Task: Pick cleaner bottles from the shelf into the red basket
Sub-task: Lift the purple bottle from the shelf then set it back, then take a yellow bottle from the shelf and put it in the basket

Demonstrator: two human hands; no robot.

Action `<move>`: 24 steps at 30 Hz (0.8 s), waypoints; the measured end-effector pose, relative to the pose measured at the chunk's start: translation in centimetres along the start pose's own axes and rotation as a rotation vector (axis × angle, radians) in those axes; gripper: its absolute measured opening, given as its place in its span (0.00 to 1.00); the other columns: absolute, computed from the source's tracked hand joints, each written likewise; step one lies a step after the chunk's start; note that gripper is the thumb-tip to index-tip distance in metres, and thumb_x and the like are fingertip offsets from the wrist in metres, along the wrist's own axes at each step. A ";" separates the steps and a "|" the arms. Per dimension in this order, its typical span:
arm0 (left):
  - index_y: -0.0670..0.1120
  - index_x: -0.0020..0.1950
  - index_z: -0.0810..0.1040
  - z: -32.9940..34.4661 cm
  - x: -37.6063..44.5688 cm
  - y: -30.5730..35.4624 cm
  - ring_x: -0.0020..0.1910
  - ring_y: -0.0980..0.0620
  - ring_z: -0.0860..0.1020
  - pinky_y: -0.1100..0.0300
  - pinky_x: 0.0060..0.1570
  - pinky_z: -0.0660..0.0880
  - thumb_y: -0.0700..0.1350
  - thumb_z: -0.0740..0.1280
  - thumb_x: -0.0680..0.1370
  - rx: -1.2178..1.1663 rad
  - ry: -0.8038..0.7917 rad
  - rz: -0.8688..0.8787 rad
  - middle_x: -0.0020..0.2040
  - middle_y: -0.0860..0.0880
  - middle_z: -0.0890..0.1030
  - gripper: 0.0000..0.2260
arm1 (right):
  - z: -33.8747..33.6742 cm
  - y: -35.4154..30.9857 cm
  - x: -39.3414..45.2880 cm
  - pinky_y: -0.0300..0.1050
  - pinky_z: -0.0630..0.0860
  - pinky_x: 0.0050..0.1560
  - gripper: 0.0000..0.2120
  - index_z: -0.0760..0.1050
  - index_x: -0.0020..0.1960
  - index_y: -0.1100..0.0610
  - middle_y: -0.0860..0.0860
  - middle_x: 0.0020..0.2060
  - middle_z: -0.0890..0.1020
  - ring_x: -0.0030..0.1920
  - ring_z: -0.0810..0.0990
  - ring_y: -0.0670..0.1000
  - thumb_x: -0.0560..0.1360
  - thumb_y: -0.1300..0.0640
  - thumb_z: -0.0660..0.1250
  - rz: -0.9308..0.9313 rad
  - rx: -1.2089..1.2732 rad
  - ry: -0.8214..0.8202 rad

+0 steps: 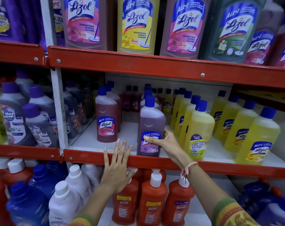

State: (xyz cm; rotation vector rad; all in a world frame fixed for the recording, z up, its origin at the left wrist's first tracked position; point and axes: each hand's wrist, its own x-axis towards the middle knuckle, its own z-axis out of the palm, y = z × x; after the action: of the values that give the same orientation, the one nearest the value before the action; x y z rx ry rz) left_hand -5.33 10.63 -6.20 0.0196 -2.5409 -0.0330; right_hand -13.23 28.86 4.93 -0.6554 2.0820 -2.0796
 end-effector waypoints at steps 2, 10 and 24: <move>0.49 0.77 0.47 0.0 -0.1 0.1 0.77 0.44 0.44 0.37 0.69 0.39 0.64 0.55 0.76 0.003 -0.009 0.003 0.79 0.45 0.50 0.36 | -0.1 -0.2 -0.1 0.43 0.82 0.45 0.26 0.74 0.59 0.55 0.56 0.54 0.84 0.48 0.85 0.52 0.64 0.59 0.78 0.001 -0.028 0.002; 0.48 0.76 0.54 -1.2 -1.5 0.8 0.76 0.51 0.54 0.33 0.71 0.49 0.61 0.53 0.77 -0.083 0.103 -0.003 0.77 0.49 0.59 0.31 | -3.8 -2.8 -3.3 0.38 0.79 0.54 0.34 0.72 0.66 0.48 0.45 0.63 0.77 0.62 0.75 0.43 0.62 0.51 0.80 -0.281 -0.269 0.055; 0.41 0.65 0.71 0.2 3.4 13.3 0.65 0.48 0.73 0.48 0.69 0.63 0.46 0.61 0.77 -0.216 0.313 0.349 0.62 0.44 0.79 0.18 | -13.6 -2.6 -6.5 0.40 0.79 0.47 0.23 0.74 0.59 0.48 0.51 0.56 0.73 0.49 0.76 0.46 0.67 0.54 0.77 -0.476 -0.315 0.558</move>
State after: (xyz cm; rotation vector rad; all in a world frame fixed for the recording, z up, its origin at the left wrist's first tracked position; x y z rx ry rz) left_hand -8.29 23.89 -4.09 -0.4668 -2.1832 -0.1542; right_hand -12.12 43.98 6.66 -0.7311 2.8365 -2.4143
